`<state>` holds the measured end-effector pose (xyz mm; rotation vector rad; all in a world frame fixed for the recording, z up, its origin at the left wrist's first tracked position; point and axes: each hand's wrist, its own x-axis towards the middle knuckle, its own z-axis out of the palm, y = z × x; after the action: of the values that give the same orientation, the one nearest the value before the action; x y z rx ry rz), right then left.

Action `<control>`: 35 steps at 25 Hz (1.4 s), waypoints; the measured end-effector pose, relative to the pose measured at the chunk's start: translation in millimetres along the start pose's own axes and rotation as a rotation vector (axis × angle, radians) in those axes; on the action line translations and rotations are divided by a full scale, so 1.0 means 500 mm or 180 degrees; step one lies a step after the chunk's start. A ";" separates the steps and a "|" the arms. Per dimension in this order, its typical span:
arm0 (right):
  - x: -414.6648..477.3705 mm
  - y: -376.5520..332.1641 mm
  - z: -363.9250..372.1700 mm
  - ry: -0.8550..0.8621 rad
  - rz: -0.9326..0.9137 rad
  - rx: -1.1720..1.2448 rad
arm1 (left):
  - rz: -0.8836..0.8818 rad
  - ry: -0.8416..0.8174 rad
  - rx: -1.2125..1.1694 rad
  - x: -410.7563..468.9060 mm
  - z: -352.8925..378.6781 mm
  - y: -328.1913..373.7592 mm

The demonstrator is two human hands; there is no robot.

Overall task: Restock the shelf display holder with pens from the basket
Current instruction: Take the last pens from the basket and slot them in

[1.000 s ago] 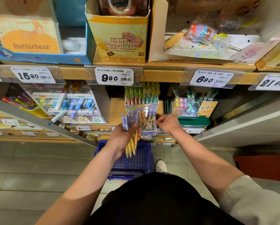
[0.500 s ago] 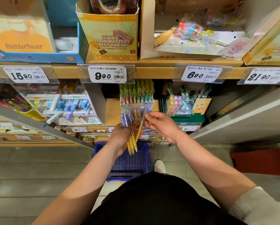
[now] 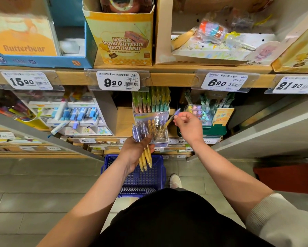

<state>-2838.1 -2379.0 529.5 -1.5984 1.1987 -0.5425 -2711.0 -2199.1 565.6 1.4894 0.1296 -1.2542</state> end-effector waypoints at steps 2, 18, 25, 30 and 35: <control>-0.003 0.011 0.018 -0.0070 -0.0202 -0.0298 | 0.0000 0.0014 0.0011 0.003 -0.006 0.002; 0.005 0.073 0.090 -0.0678 -0.0399 -0.1627 | -0.0161 -0.0016 -0.0182 0.001 -0.040 0.001; -0.012 0.024 0.078 -0.1130 0.0392 -0.1634 | -0.0022 -0.0090 -0.0068 -0.004 -0.034 0.002; -0.080 -0.048 0.071 -0.1719 0.0632 0.0414 | 0.0082 -0.0177 -0.0073 -0.005 -0.010 0.000; -0.098 -0.056 0.064 -0.1459 0.0642 0.0483 | 0.0161 -0.0164 0.0188 -0.014 0.008 -0.003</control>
<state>-2820.1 -2321.4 553.0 -1.3581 0.9315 -0.1209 -2717.6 -2197.9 570.3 1.5006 0.0209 -1.2639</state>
